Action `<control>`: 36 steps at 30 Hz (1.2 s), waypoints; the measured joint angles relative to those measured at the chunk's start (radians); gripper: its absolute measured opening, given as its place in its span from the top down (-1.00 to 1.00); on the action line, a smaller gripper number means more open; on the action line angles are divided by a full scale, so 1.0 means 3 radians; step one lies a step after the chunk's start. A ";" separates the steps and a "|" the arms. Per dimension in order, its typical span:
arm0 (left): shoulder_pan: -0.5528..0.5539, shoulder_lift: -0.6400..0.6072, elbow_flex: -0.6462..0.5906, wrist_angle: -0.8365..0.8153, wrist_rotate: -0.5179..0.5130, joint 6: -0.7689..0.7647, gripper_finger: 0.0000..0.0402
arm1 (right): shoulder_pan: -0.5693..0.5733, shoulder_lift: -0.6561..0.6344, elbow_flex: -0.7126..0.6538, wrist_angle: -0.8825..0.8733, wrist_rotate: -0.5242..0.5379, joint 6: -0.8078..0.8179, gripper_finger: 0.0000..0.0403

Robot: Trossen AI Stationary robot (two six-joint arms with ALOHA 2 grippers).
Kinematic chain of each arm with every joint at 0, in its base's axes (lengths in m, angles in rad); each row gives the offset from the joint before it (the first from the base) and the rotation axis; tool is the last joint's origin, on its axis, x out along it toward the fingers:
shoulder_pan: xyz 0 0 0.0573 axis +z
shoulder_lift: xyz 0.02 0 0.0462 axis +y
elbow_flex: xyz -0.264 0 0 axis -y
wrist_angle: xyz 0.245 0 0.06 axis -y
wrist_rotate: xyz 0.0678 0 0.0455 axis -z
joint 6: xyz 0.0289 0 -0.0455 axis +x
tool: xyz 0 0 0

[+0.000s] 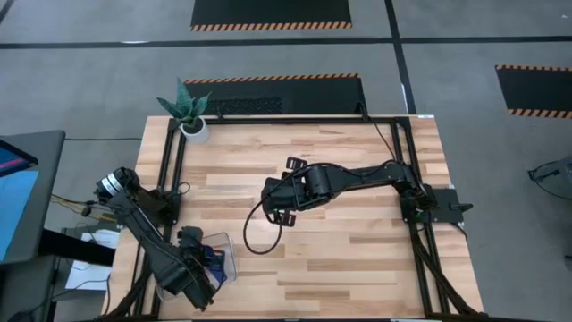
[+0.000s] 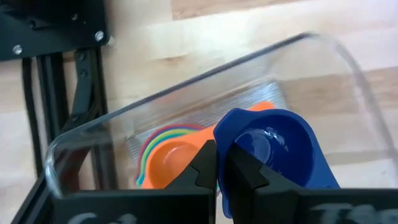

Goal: Nest measuring cups in basket
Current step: Stack the dark blue measuring cup on top of the orange measuring cup in the transparent bin

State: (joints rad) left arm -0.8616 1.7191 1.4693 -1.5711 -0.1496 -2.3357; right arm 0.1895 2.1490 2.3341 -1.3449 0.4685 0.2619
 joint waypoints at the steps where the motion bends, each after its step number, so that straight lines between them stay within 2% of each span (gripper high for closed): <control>1: 0.0004 0.0000 0.0000 -0.0001 -0.0046 -0.0005 1.00 | 0.0000 0.0000 0.0000 -0.0001 -0.0001 0.0000 0.12; 4: -0.0001 0.0000 0.0000 0.0000 -0.0197 -0.0010 1.00 | 0.0002 -0.0001 0.0000 0.0000 -0.0002 0.0000 0.13; 7: -0.0001 0.0000 0.0000 0.0001 -0.0198 -0.0059 1.00 | 0.0001 0.0000 0.0000 -0.0001 -0.0002 0.0000 0.13; 15: -0.0003 0.0003 -0.0069 0.0000 0.0481 -0.0303 1.00 | 0.0000 -0.0001 0.0000 -0.0001 -0.0001 0.0000 0.12; 20: -0.0003 0.0008 -0.0175 0.0013 0.0737 -0.0366 1.00 | 0.0000 -0.0001 0.0000 -0.0003 -0.0001 -0.0017 0.12; 28: -0.0060 0.0007 -0.0132 -0.0001 0.0975 -0.0358 0.99 | 0.0000 -0.0001 0.0000 -0.0006 -0.0001 -0.0027 0.12; 36: -0.0127 0.0007 -0.0132 0.0010 0.0983 -0.0263 0.90 | 0.0000 -0.0001 0.0000 -0.0006 -0.0001 -0.0029 0.12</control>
State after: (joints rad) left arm -0.8997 1.7211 1.4296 -1.5681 0.1452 -2.4148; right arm 0.1894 2.1487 2.3341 -1.3468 0.4683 0.2531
